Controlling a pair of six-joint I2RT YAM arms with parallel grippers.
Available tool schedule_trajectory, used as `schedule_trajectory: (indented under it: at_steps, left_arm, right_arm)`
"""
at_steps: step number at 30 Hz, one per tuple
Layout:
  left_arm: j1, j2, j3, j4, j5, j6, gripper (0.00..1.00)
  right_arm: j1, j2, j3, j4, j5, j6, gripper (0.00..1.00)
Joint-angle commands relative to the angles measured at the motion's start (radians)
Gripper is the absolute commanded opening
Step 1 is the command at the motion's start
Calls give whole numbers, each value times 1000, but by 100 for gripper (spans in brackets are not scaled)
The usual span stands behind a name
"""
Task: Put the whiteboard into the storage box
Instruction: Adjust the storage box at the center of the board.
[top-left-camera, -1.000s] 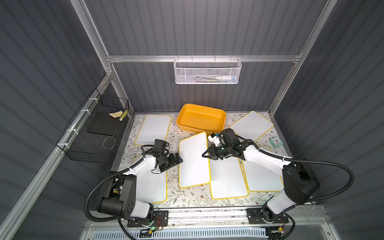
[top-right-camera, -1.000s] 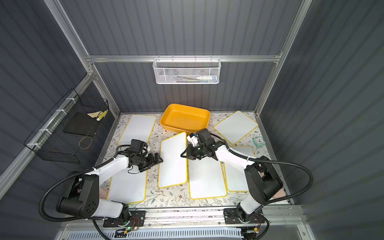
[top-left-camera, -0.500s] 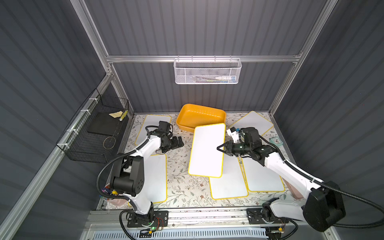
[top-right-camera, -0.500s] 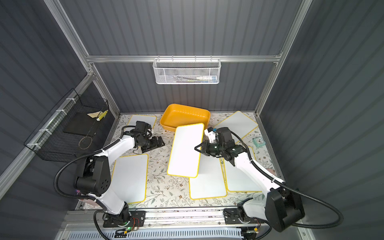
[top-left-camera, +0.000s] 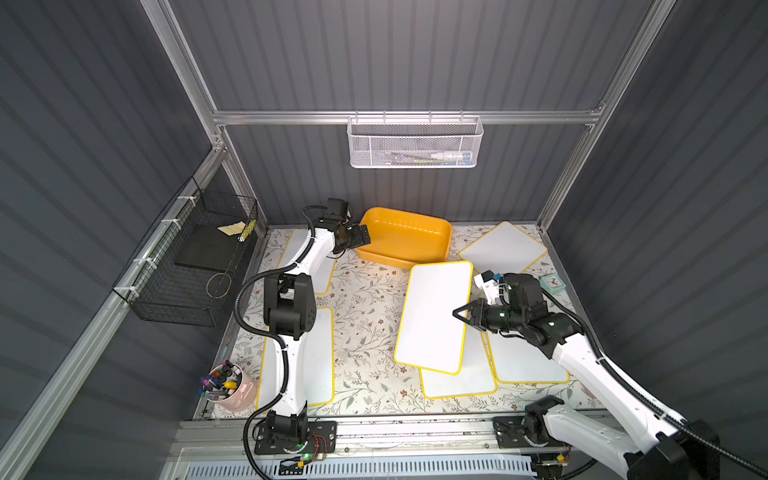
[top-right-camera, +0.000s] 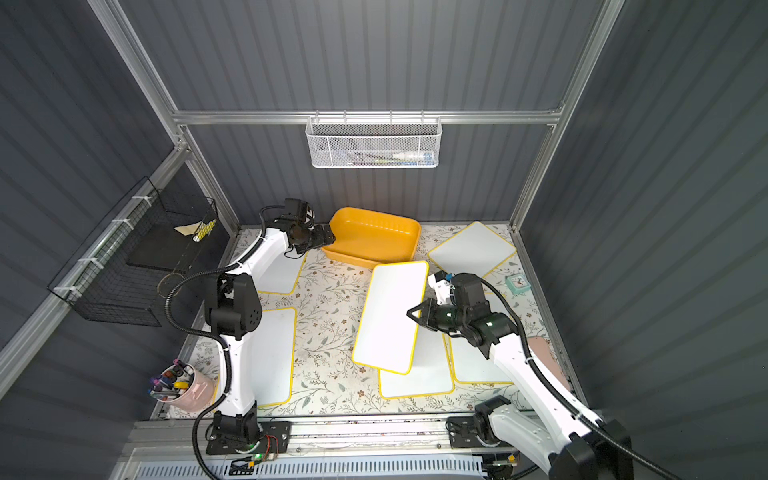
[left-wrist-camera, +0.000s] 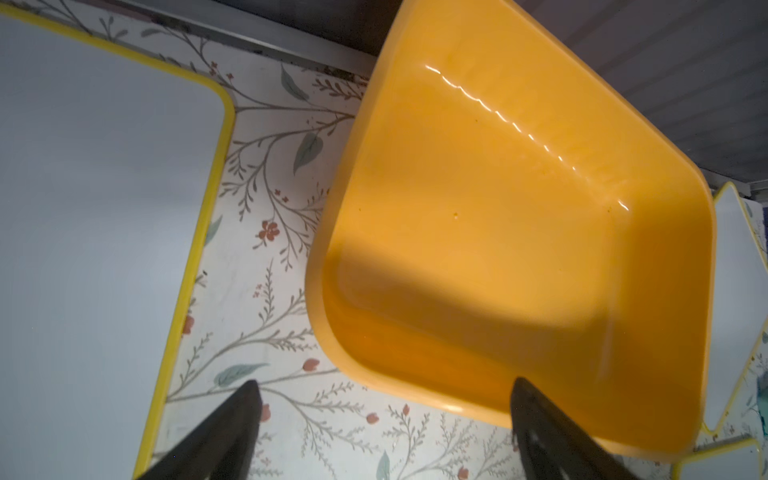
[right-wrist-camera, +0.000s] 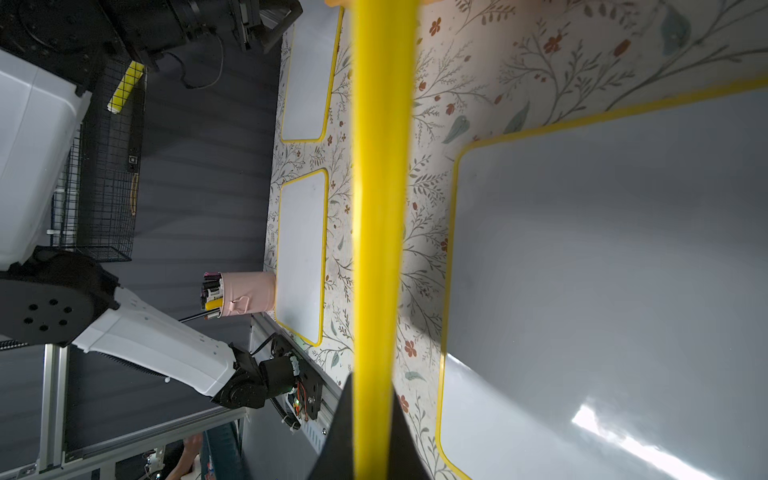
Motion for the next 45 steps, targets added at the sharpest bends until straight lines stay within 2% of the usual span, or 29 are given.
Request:
schedule_trajectory:
  at_steps: [1,3,8,14,21,30,37,42,45]
  left_arm:
    - [20,68,94,-62,-17,-9,89]
    - [28,89,115,-28,16,-25,78]
    - [27,91,121,31,71,-45,63]
    - [40,95,43,61,71,-57,63]
    - [41,141,31,34,101,-51,64]
    - [41,34,-167,73,88,-18,66]
    - [35,-80,-341,129,119,-32,67]
    - [22,-148,-405,134,124,-34,70]
    - [21,-192,-436,129,173,-47,72]
  right_arm:
    - [-11,-66,-6,18,6,-17,0]
    - [-13,-81,-19,19,14,-11,0]
    - [-14,-94,-28,3,5,-15,0]
    - [-23,-123,-40,-5,38,-17,0]
    - [-24,-98,-21,-8,15,-31,0]
    - [-31,-101,-36,5,21,-28,0]
    - [-37,-85,-28,4,15,-36,0]
    - [-38,-64,-25,28,14,-27,0]
    - [-40,-50,-14,42,16,-9,0]
